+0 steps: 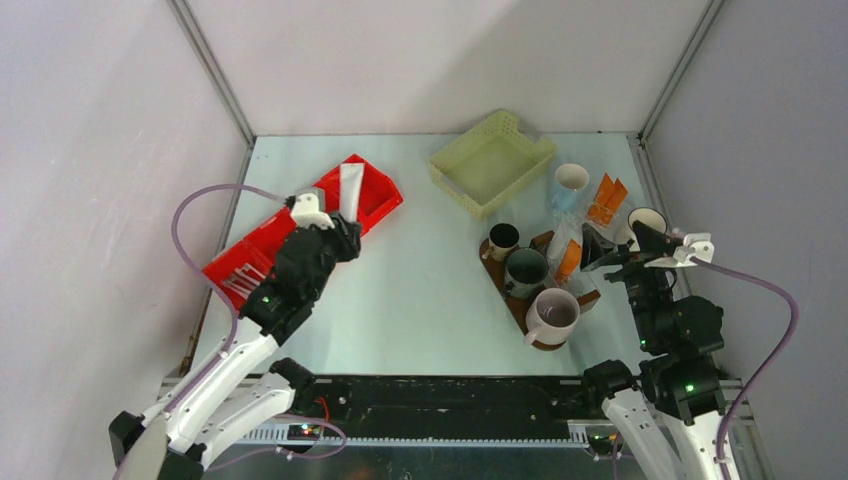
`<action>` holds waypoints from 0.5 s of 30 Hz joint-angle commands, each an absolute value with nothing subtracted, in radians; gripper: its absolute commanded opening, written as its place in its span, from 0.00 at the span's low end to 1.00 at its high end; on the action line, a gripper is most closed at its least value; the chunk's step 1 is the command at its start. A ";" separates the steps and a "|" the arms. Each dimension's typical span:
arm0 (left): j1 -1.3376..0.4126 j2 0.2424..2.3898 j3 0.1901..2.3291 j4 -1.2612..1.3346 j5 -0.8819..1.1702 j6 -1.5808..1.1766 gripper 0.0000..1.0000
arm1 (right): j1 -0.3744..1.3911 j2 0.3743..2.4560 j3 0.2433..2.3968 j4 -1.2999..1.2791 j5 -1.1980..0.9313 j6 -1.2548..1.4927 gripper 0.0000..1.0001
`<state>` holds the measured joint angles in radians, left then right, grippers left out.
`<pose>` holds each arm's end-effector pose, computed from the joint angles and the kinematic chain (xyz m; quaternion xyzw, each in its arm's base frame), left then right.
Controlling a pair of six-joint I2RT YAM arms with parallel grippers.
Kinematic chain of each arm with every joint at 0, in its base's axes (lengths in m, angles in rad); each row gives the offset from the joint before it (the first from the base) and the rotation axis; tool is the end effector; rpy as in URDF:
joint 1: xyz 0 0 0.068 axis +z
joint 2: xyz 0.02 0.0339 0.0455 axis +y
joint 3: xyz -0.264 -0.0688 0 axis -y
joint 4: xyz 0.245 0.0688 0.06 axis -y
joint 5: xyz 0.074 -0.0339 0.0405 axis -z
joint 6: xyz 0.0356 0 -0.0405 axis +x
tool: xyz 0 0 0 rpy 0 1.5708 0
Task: Prepare toiletry sets of a toothbrush and toothpaste on the tray
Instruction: Pick up the toothpaste from the storage box.
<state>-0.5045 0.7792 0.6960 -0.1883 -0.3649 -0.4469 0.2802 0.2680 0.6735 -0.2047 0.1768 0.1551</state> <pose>0.1678 -0.0781 0.3097 -0.0872 0.7859 -0.1440 0.5950 0.0726 0.0144 0.3569 0.0288 0.6332 0.1120 0.7653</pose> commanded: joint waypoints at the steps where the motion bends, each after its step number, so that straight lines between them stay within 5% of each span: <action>1: -0.599 0.748 0.657 0.111 -0.316 -0.269 0.11 | 0.283 0.338 0.766 -0.255 0.019 0.182 0.98; 15: -0.895 0.901 0.609 0.504 -0.214 0.037 0.15 | 0.282 0.538 0.888 -0.214 -0.291 0.381 0.90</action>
